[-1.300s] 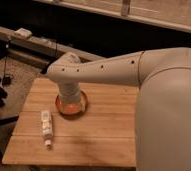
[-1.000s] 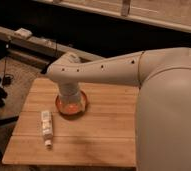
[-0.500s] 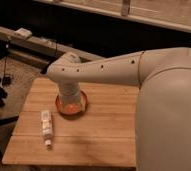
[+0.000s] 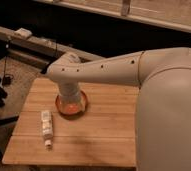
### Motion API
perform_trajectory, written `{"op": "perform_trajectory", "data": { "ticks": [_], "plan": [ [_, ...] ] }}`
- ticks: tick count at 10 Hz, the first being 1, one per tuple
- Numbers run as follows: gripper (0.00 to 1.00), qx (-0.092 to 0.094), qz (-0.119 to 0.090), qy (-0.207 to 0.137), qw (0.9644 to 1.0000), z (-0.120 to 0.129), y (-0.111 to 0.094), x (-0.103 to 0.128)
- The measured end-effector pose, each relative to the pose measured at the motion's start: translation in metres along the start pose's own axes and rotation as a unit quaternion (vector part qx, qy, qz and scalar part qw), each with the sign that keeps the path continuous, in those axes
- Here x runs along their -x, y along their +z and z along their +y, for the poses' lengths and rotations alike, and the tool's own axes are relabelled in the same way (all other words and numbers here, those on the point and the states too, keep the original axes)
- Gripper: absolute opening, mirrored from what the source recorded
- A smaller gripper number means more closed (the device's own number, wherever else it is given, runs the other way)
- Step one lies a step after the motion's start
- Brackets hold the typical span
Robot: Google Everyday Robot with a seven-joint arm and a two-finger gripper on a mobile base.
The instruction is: Place the bottle in the ceramic bowl
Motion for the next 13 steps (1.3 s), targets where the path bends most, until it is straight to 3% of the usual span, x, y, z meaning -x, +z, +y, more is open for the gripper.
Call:
{"op": "perform_trajectory", "data": {
  "ticks": [9,13],
  "plan": [
    [0.65,-0.001,-0.001,-0.003,1.0000,0.000,0.000,-0.001],
    [0.65,0.008,-0.017,-0.075,0.9970,0.058,0.005,-0.013]
  ]
}}
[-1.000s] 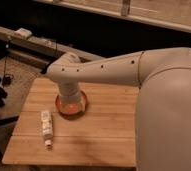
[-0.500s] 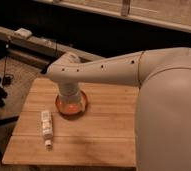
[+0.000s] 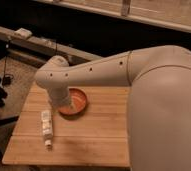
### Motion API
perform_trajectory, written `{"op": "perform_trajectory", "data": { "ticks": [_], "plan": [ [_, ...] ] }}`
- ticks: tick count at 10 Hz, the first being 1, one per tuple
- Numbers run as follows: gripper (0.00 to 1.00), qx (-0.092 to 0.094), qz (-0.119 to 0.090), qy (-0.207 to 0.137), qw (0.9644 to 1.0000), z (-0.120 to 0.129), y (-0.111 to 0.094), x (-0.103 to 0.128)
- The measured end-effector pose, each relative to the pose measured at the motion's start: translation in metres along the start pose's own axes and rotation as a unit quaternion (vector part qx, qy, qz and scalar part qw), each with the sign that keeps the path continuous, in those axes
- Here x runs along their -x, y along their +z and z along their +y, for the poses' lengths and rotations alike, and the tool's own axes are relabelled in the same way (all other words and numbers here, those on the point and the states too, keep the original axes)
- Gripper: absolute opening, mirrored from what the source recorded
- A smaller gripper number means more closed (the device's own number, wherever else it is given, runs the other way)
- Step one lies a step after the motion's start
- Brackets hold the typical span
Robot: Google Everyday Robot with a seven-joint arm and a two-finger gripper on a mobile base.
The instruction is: Place the bottle in the ceramic bowl
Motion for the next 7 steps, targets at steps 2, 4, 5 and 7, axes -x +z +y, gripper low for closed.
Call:
{"op": "perform_trajectory", "data": {
  "ticks": [2,4,5,7],
  "plan": [
    [0.65,0.001,0.000,-0.036,0.9994,0.036,0.009,-0.005],
    [0.65,-0.006,0.001,-0.064,0.9980,0.066,0.021,-0.001],
    [0.65,-0.012,0.004,-0.077,0.9970,0.081,0.030,0.004],
    [0.65,-0.020,0.009,-0.093,0.9954,0.095,0.042,0.012]
  ]
}}
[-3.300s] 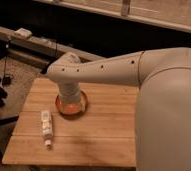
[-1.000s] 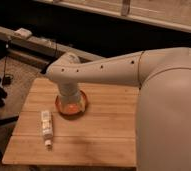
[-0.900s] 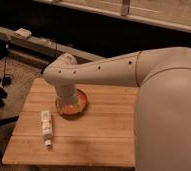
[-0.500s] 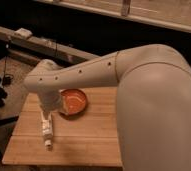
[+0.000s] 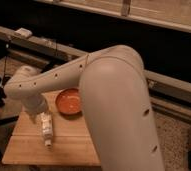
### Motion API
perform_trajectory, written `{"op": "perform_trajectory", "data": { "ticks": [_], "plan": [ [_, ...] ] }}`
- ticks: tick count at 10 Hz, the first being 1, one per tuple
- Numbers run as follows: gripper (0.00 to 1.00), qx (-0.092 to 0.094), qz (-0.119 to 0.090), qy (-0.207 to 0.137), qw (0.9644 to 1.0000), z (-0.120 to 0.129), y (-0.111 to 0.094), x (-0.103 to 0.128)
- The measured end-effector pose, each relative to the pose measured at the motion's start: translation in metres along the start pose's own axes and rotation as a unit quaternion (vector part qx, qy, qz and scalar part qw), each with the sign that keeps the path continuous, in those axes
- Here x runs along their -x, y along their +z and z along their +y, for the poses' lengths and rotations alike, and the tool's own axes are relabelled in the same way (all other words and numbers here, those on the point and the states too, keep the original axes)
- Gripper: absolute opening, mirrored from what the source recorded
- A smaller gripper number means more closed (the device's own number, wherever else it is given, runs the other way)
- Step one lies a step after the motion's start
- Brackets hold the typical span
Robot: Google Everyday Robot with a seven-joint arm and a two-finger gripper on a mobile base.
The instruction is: Place the bottle in the ceramic bowl
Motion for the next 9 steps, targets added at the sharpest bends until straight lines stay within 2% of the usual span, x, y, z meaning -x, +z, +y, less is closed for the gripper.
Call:
{"op": "perform_trajectory", "data": {
  "ticks": [3,9],
  "plan": [
    [0.65,-0.001,0.017,-0.015,0.9997,0.017,0.021,0.010],
    [0.65,0.000,0.047,-0.007,0.9989,0.009,0.072,0.028]
  ]
}}
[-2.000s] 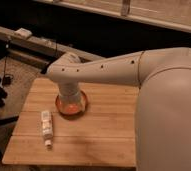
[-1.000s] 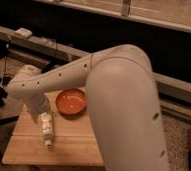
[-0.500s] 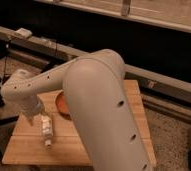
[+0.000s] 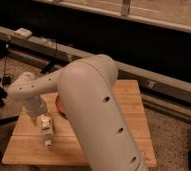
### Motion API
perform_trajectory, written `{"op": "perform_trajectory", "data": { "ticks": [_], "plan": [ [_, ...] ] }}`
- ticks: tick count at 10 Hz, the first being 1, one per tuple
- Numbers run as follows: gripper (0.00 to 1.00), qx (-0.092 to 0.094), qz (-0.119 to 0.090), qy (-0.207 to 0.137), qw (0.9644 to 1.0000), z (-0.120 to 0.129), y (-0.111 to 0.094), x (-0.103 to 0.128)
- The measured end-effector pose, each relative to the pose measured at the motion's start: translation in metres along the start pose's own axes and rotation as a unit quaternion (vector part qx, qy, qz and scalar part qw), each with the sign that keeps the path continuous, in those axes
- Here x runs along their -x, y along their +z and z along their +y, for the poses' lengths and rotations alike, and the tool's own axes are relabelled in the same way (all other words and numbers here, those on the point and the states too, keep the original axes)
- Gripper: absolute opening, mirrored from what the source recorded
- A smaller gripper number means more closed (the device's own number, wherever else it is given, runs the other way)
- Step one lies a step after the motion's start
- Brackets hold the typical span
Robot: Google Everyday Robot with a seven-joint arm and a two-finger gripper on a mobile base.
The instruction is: Place the bottle in the ceramic bowl
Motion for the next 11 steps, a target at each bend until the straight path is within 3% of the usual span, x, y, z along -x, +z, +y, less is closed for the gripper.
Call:
{"op": "perform_trajectory", "data": {
  "ticks": [3,11],
  "plan": [
    [0.65,0.000,0.016,-0.008,0.9999,0.003,0.017,0.007],
    [0.64,0.004,0.054,-0.015,0.9984,0.005,0.036,0.014]
  ]
}}
